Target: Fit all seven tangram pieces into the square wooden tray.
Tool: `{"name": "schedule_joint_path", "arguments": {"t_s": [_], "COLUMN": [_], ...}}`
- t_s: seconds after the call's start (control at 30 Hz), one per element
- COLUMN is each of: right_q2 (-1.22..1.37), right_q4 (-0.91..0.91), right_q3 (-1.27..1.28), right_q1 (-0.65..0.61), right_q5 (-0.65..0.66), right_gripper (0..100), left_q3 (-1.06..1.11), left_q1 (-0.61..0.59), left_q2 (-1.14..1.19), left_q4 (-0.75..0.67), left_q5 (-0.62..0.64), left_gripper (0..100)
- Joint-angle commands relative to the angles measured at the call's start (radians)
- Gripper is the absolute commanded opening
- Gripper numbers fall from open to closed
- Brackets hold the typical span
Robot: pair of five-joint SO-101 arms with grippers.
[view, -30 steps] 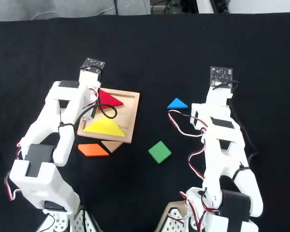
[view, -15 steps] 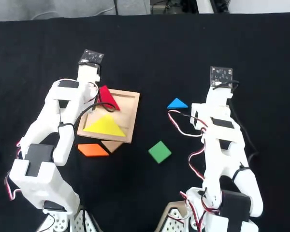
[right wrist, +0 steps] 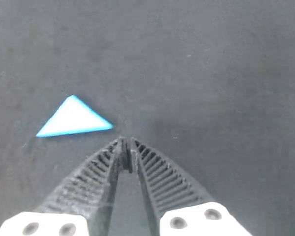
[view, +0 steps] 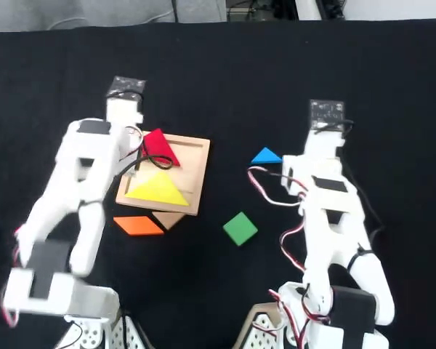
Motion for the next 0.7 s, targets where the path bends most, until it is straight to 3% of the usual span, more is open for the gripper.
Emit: {"name": "schedule_joint_path", "arguments": {"t_s": [0.0,0.17,0.27,0.47,0.67], "right_q2": [-0.001,0.001,0.001,0.068,0.435], "right_q4": [0.109,0.491,0.649,0.683,0.704], "right_q3": [-0.093,-0.366,-0.542,-0.694,-0.98], "right_q1": [-0.12,-0.331,-0.465,-0.709,-0.732], "right_q5": [0.091,0.137,0.135,0.143,0.157], "right_gripper": [1.1,1.3,7.1,21.2,21.5], "left_q3": [0.214,0.539,0.645,0.725,0.779], "left_q1": [-0.071,-0.292,-0.443,-0.662,-0.762], "left_q2": [-0.344,-0.597,-0.647,-0.64,-0.64], "left_q4": [-0.048,-0.269,-0.325,-0.331,-0.333], "left_q5": [0.055,0.087,0.092,0.086,0.061], "left_gripper": [3,3,3,3,3]}}
